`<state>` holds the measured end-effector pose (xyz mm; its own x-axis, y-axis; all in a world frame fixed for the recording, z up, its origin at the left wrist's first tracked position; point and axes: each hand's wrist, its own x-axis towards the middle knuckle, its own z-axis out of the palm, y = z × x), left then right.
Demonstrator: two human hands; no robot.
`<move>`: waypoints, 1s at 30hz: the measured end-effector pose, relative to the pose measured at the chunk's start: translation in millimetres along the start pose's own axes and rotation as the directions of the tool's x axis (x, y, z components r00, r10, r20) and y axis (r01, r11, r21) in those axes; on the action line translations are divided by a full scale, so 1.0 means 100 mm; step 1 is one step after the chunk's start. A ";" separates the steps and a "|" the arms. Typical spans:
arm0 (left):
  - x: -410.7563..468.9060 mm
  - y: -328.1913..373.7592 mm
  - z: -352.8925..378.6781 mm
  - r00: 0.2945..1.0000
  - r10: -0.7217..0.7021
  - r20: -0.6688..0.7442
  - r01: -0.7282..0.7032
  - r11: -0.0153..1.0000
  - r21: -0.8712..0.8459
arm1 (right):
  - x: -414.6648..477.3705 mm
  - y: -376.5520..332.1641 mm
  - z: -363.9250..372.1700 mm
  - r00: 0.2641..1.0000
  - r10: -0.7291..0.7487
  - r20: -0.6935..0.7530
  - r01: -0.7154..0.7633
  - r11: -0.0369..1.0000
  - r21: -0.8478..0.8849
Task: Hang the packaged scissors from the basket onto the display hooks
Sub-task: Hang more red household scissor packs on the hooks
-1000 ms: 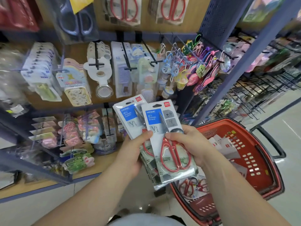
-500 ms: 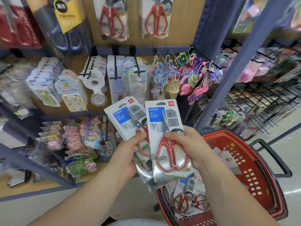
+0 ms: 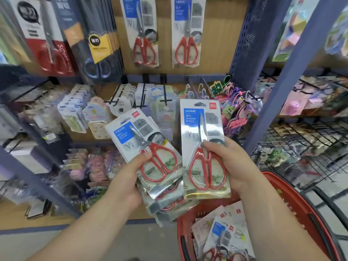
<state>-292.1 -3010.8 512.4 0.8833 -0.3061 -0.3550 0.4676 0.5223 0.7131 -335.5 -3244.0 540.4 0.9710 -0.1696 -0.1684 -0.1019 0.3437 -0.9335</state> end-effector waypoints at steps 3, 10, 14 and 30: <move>-0.04 0.27 -0.01 0.994 0.095 0.053 -0.096 0.995 0.017 | 0.09 -0.18 0.04 0.996 -0.087 0.002 0.087 0.996 -0.004; -0.02 0.93 -0.08 0.934 0.346 0.084 -0.353 0.932 0.082 | 0.36 -0.35 0.41 0.973 -0.227 0.046 0.229 0.973 -0.031; 0.07 1.24 -0.20 0.928 0.368 0.049 -0.371 0.928 0.049 | 0.58 -0.37 0.74 0.959 -0.281 0.030 0.283 0.955 -0.091; 0.51 2.20 -0.67 0.948 0.295 0.121 -0.299 0.954 0.019 | 1.23 -0.59 1.67 0.879 -0.477 -0.030 0.454 0.853 -0.255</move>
<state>-142.2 -2858.0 610.2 0.9713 -0.2319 -0.0531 0.1809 0.5750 0.7979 -173.9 -3130.5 627.6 0.8953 -0.3401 0.2876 0.2990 -0.0195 -0.9540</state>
